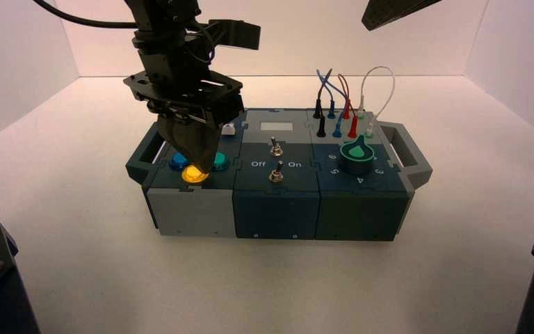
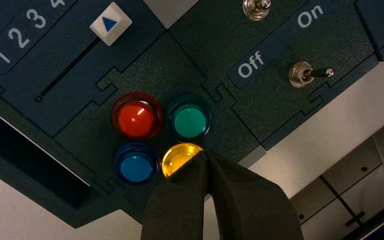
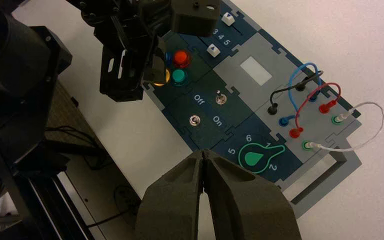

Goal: Push the yellow button with the left gripper.

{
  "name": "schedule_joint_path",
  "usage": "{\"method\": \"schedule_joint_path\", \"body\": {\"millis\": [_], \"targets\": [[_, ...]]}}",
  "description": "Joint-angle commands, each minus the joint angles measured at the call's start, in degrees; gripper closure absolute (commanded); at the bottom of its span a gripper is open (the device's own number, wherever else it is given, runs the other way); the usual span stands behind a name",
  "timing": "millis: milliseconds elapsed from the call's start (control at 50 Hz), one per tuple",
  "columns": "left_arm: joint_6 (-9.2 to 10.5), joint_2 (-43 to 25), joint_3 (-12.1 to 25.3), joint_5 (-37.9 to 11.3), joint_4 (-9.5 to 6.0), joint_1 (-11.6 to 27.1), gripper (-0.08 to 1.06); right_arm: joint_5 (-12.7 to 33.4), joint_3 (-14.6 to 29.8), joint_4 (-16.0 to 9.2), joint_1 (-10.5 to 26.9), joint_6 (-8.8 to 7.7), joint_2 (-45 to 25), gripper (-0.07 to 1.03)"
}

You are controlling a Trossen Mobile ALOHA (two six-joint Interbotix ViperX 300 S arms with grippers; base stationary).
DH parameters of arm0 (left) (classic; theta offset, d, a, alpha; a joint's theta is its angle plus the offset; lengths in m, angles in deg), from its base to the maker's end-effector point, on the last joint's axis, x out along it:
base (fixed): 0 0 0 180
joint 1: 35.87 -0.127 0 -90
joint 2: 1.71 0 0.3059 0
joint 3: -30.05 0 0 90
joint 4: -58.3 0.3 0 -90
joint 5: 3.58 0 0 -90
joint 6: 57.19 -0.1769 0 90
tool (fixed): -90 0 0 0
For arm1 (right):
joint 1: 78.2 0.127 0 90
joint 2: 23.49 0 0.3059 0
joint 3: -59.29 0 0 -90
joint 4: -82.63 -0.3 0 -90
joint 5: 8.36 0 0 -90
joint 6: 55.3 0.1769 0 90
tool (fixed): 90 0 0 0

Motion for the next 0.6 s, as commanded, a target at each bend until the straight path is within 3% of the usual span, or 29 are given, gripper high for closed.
{"method": "schedule_joint_path", "body": {"millis": [20, 360, 600], "targets": [[0.53, 4.4, -0.3, -1.6, 0.35, -0.4, 1.01, -0.2, 0.7, -0.3, 0.3, -0.26, 0.4, 0.99], [2.20, 17.9, 1.5, -7.8, 0.44, -0.4, 1.01, 0.3, 0.5, -0.3, 0.3, -0.26, 2.0, 0.99], [3.69, 24.9, 1.5, -10.4, 1.58, -0.4, 1.01, 0.4, -0.4, -0.3, 0.3, -0.26, 2.4, 0.99]]}}
